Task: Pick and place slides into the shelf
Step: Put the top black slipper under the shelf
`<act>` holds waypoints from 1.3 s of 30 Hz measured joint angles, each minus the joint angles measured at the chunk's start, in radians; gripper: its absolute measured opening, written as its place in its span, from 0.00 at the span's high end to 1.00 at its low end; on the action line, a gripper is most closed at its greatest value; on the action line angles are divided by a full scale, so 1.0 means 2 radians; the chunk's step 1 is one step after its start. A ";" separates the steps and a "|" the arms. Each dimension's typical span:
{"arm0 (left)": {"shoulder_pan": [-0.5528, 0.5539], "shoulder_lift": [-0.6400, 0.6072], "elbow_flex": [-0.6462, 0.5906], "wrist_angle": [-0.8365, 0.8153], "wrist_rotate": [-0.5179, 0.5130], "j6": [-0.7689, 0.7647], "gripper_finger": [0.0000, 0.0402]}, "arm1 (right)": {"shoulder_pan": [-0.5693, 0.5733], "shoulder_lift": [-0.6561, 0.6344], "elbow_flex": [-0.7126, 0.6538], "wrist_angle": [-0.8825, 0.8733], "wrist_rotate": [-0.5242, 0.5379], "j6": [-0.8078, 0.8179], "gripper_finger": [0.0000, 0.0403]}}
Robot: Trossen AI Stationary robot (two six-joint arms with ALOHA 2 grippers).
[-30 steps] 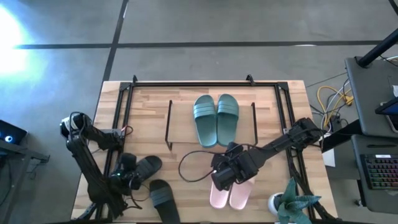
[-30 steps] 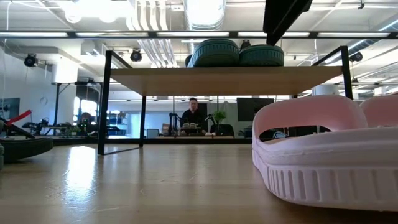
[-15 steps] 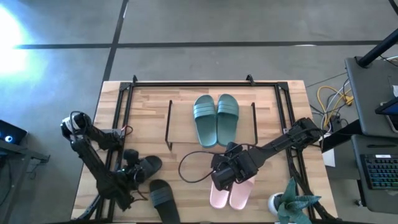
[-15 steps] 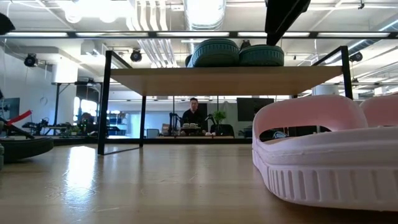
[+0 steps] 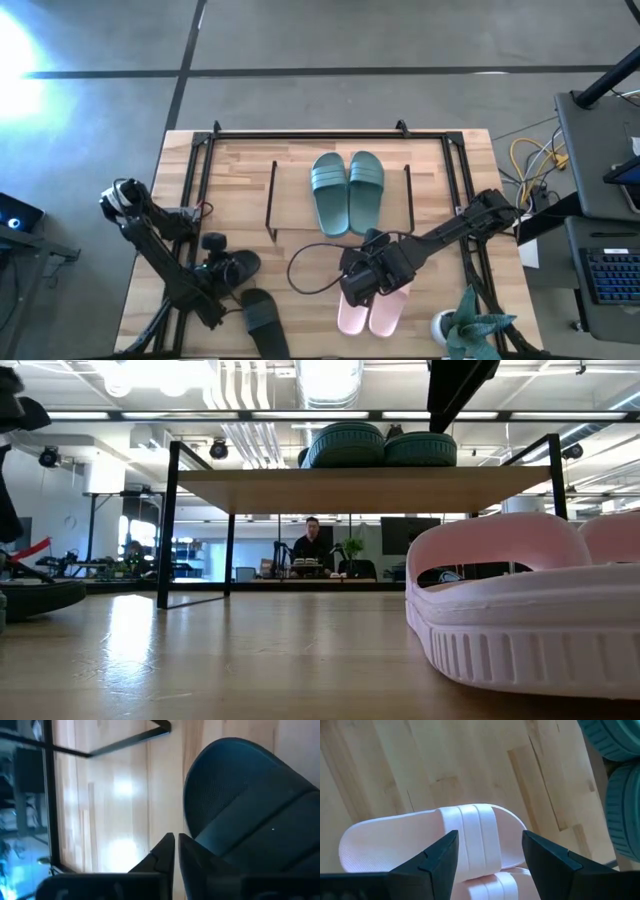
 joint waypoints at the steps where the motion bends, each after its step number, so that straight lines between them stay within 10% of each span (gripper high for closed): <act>1: 0.006 -0.002 0.006 -0.007 0.006 0.000 0.98 | 0.000 0.000 0.000 0.000 0.000 0.000 0.48; 12: 0.025 -0.110 0.077 -0.028 -0.011 0.044 1.00 | 0.004 0.000 0.000 -0.004 0.000 -0.006 0.48; 20: -0.006 -0.180 0.065 0.039 0.123 0.122 0.95 | 0.011 0.000 0.000 -0.022 -0.001 -0.010 0.48; 32: -0.015 -0.083 0.057 0.052 0.131 0.200 0.54 | 0.011 0.000 -0.005 -0.021 0.004 -0.010 0.48; 39: -0.017 -0.034 0.029 0.049 0.129 0.159 0.49 | 0.011 0.000 -0.008 -0.020 0.016 -0.010 0.48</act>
